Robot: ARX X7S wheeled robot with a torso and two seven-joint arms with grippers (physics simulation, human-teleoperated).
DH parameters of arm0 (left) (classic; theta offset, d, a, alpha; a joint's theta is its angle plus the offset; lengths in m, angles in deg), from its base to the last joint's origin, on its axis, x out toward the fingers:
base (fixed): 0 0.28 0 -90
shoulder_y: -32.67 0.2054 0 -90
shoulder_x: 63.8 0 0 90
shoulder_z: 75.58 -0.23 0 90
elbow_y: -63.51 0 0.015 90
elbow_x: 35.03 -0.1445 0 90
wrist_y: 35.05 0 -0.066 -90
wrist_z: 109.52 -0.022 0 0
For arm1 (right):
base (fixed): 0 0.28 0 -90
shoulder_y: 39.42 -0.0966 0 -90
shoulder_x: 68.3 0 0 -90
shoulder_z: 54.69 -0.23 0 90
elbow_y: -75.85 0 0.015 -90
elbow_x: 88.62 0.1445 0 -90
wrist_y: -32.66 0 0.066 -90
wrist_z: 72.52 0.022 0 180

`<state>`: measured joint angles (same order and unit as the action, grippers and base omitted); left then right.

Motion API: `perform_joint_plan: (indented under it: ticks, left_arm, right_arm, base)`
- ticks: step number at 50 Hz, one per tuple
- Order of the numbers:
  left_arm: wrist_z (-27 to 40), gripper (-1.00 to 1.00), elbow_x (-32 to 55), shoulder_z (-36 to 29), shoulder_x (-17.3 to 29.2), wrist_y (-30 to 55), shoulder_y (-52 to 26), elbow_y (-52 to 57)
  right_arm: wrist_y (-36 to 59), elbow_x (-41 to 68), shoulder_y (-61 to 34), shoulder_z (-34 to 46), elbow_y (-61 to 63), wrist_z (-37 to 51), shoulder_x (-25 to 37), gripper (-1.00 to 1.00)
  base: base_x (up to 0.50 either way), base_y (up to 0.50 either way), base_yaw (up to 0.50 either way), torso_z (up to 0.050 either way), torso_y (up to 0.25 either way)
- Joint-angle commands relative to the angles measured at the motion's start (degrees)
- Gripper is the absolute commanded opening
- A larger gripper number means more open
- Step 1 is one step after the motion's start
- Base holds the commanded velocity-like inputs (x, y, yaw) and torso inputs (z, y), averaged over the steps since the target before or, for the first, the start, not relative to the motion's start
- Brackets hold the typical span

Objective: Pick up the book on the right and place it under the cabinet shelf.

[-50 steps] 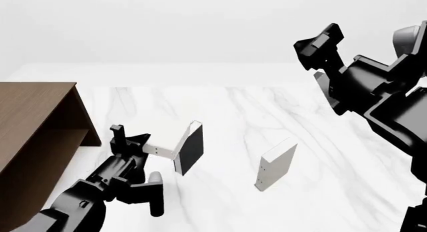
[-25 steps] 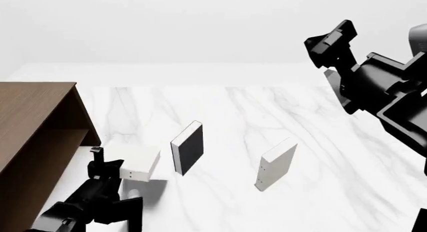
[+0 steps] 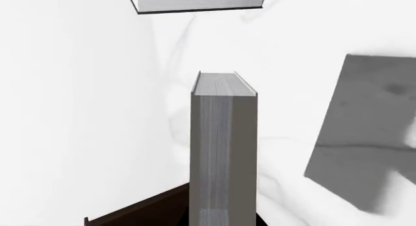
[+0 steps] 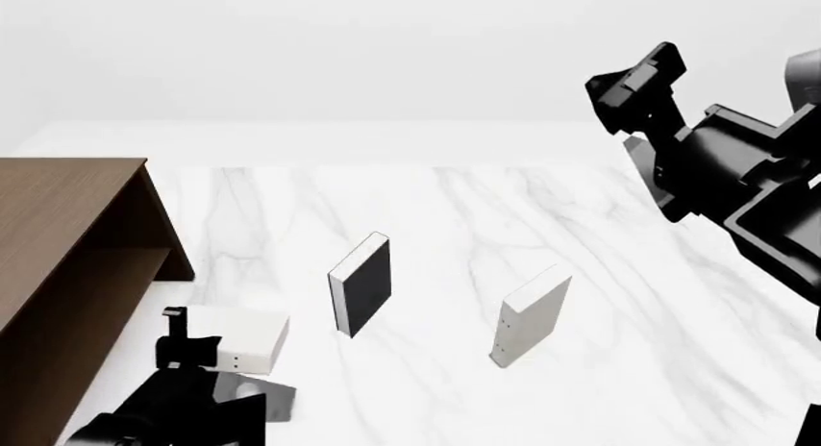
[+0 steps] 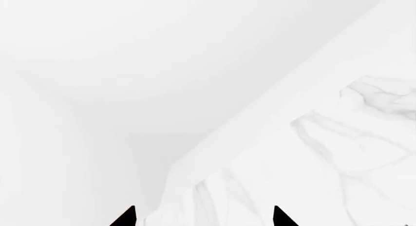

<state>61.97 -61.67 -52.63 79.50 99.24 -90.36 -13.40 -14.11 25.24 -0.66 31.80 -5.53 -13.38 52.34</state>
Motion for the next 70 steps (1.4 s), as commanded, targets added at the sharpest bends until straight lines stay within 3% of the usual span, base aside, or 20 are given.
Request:
perform_joint_plan:
  ticks: [1, 32, 70]
  left_arm:
    - [1.36, -1.00, -2.43, 1.36, -0.05, 0.38, 0.32, -0.49]
    - [2.62, -1.00, 0.46, 0.54, -2.33, -2.16, 3.21, -6.71]
    - [3.35, -1.00, 2.03, -2.13, -10.89, -10.06, 0.53, -25.20]
  right_arm:
    - [-0.17, -0.06, 0.49, 0.00, 0.06, -0.31, 0.20, 1.00]
    - [-0.79, -0.21, 0.95, 0.46, 0.32, -0.40, 0.42, 1.00]
    - [-1.56, -0.16, 2.26, 0.49, 0.97, -0.25, 1.27, 1.00]
  base:
    - [0.00, 0.00, 0.00, 0.000, 0.000]
    - [0.00, 0.00, 0.00, 0.000, 0.001]
    - [0.00, 0.00, 0.00, 0.000, 0.001]
